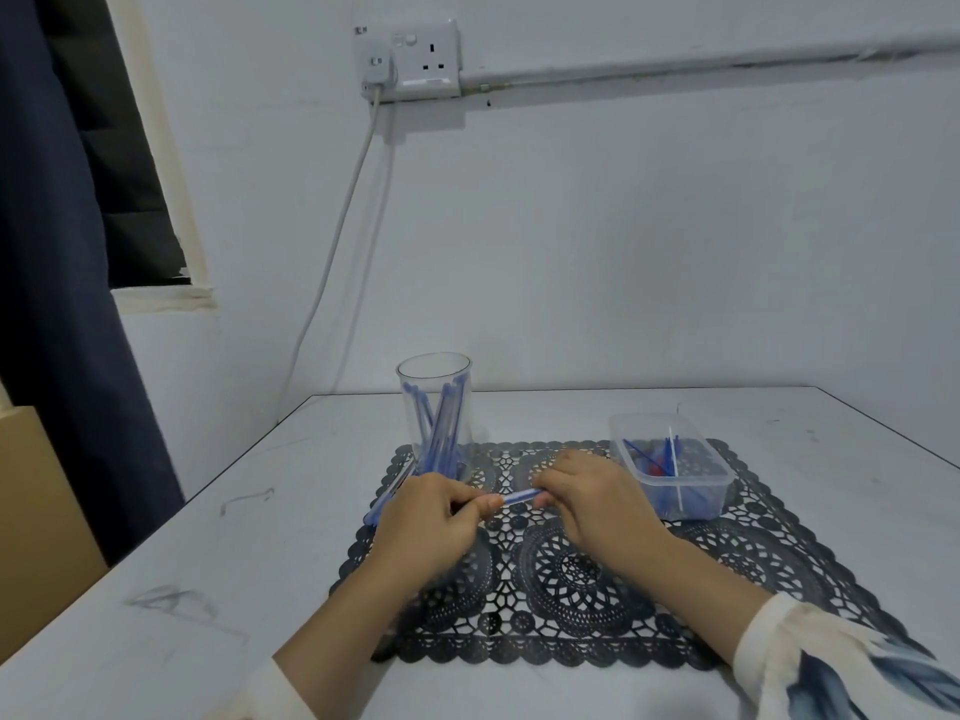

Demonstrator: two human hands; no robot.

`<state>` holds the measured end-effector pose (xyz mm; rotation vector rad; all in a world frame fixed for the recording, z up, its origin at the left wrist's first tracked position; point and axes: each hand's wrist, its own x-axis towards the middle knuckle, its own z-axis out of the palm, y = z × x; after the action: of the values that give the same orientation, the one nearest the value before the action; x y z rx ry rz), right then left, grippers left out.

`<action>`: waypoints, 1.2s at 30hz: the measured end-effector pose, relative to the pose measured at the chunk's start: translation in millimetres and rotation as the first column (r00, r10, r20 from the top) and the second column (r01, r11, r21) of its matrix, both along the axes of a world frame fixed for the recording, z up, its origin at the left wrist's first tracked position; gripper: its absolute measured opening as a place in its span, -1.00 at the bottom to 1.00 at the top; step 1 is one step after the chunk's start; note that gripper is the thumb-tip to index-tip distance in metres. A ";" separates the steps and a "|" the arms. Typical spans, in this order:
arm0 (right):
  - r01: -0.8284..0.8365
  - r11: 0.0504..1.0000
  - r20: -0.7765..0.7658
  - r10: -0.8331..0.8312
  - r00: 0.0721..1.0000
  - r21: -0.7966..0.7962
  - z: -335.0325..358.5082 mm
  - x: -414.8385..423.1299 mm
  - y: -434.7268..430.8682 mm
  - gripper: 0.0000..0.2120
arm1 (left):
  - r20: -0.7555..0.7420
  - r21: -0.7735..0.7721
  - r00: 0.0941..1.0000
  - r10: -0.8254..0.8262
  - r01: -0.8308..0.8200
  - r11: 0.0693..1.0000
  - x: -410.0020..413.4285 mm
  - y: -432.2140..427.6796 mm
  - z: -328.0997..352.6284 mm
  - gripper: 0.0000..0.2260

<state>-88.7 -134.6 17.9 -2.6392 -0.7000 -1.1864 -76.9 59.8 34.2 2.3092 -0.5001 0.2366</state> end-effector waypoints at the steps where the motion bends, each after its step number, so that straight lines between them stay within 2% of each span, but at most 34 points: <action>1: -0.001 1.000 -0.008 0.001 1.000 0.004 -0.6 0.3 0.4 -0.75 | -0.027 0.015 1.000 0.001 -0.001 1.000 -0.1 0.4 1.4 -0.85; 7: -0.058 0.997 -0.123 0.053 0.991 -0.042 -1.1 -3.1 1.3 -0.77 | -0.175 0.092 0.985 0.008 0.008 0.996 0.1 2.0 1.4 -0.61; 10: -0.048 0.999 -0.185 0.050 0.982 0.010 -1.0 -2.2 0.3 -0.72 | -0.095 0.195 0.995 0.021 -0.002 0.981 -1.8 0.4 1.2 -0.60; 14: 0.003 0.995 -0.360 0.033 0.932 0.100 -1.1 -3.3 0.8 -0.47 | 0.088 0.281 0.996 0.029 -0.053 0.958 -1.6 1.6 1.5 -0.63; 18: -0.005 0.996 -0.329 0.035 0.944 0.092 -1.3 -5.7 1.7 -0.68 | 0.200 0.302 0.979 0.046 -0.106 0.947 0.1 4.3 1.0 -0.64; 22: -0.037 0.982 -0.265 0.086 0.960 0.186 -0.5 -6.2 2.5 -0.88 | 0.233 0.223 0.969 0.083 -0.136 0.965 2.1 4.9 -1.5 -0.61; 25: -0.066 0.960 -0.228 0.131 0.965 0.272 1.2 -7.4 3.6 -0.87 | 0.227 0.173 0.967 0.113 -0.154 0.973 2.1 5.4 -0.5 -0.61; 29: -0.079 0.952 -0.216 0.148 0.965 0.297 0.0 -5.2 3.3 -0.83 | 0.212 0.174 0.971 0.110 -0.148 0.974 0.3 5.0 3.3 -0.62; 36: -0.068 0.926 -0.260 0.174 0.950 0.372 0.5 -5.7 7.2 -0.78 | 0.212 0.154 0.973 0.091 -0.125 0.980 0.0 5.8 3.2 -0.62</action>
<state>-94.4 -127.4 18.3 -2.3517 -0.5258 -0.7808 -76.9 65.6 37.4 2.4925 -0.5130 0.5068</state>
